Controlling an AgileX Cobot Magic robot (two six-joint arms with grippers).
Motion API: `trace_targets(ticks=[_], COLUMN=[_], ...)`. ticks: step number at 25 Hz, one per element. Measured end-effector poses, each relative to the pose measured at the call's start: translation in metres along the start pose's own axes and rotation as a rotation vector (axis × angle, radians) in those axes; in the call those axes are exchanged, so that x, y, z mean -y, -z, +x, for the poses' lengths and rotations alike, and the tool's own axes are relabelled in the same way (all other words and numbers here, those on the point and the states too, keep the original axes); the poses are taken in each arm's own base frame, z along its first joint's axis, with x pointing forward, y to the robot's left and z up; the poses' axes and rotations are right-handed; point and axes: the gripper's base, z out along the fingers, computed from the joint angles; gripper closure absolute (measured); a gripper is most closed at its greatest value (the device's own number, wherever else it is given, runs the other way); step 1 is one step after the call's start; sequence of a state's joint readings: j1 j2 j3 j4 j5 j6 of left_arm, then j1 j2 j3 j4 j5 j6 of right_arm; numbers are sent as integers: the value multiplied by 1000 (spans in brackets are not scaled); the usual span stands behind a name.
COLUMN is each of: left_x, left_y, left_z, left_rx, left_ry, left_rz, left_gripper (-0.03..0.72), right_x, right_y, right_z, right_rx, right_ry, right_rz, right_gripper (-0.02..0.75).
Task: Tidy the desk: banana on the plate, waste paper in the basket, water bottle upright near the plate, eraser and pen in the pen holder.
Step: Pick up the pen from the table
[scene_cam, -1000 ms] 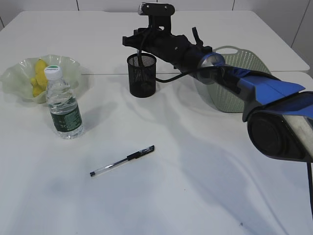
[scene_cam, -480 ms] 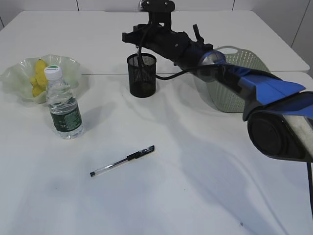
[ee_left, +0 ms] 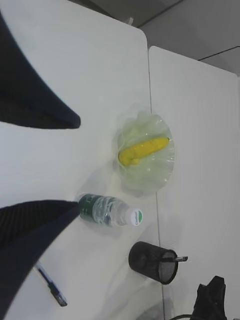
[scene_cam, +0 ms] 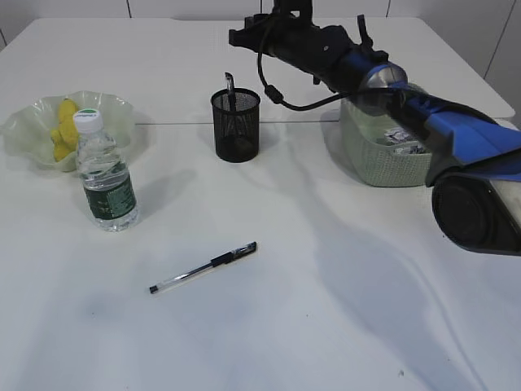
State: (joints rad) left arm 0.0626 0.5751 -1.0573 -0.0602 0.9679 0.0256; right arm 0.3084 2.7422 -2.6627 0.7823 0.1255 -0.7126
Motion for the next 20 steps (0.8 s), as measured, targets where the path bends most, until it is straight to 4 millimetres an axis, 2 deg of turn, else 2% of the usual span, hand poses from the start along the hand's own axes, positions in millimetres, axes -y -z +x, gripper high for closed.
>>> trace_targets(ticks=[6, 11, 15, 20], left_x=[0, 0, 0, 1], left_y=[0, 0, -1, -3], left_z=[-1, -3, -4, -5], left_rx=[7, 36, 37, 40], left_ry=[0, 0, 1, 10], left_rz=[0, -1, 0, 11], left_gripper=[364, 364, 364, 364], right_x=[24, 38, 43, 44], right_y=[3, 9, 23, 49], right_z=[2, 6, -13, -54], right_rx=[-45, -169, -284, -359], right_ry=[0, 26, 118, 156], right_rz=[3, -71, -157, -236], right_gripper=[601, 601, 601, 600])
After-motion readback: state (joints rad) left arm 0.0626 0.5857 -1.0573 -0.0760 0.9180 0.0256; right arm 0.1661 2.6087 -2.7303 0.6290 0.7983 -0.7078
